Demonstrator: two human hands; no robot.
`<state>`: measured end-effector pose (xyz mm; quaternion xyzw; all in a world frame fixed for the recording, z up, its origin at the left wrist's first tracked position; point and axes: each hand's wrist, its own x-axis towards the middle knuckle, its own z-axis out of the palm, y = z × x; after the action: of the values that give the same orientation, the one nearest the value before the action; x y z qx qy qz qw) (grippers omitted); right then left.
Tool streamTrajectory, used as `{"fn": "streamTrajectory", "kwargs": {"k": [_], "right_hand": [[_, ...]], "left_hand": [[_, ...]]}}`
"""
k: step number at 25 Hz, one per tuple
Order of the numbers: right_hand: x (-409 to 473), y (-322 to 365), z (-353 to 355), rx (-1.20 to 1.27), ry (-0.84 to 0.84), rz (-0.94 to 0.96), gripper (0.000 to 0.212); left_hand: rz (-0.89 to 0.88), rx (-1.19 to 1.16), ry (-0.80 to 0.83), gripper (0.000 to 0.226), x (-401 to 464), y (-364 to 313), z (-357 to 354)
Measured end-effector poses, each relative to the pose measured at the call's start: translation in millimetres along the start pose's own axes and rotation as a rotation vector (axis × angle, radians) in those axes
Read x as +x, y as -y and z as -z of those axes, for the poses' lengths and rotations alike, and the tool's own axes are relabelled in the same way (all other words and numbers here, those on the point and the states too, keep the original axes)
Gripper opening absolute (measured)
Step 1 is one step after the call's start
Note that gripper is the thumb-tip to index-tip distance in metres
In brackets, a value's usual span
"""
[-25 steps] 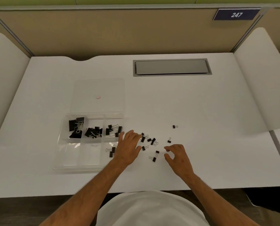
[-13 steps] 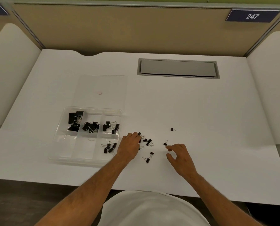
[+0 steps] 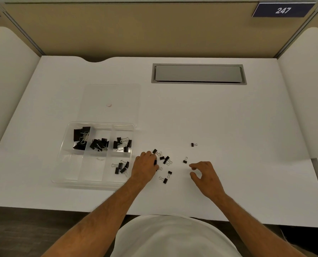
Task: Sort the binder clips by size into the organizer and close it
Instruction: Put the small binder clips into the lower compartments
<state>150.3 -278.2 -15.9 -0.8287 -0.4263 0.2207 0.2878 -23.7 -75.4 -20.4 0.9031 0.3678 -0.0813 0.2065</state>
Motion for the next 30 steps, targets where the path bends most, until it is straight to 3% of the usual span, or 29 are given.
{"fn": "streamTrajectory", "kwargs": {"k": [12,17,20,24,30], "right_hand": [[-1.3,21.3,-19.5,0.024,-0.018,-0.059,0.027],[-15.6,53.9,-54.9,-0.014,0.063,-0.171,0.025],[-21.8,68.2,-79.1,-0.049,0.063,-0.213,0.03],[-28.2,76.8,-105.1,-0.191,-0.004,-0.189,0.022],[-34.4,88.0,-121.9,-0.235,-0.073,-0.224,0.014]], "left_hand": [[-0.138,-0.156,-0.074,0.024,-6.7,2.2,32.8],[-0.259,-0.253,-0.106,0.034,-33.1,24.9,54.3],[-0.249,-0.338,-0.157,0.041,-45.9,54.2,63.2],[-0.173,-0.41,-0.17,0.048,-63.2,97.7,79.8],[-0.149,-0.25,-0.114,0.063,-76.7,152.5,75.6]]}}
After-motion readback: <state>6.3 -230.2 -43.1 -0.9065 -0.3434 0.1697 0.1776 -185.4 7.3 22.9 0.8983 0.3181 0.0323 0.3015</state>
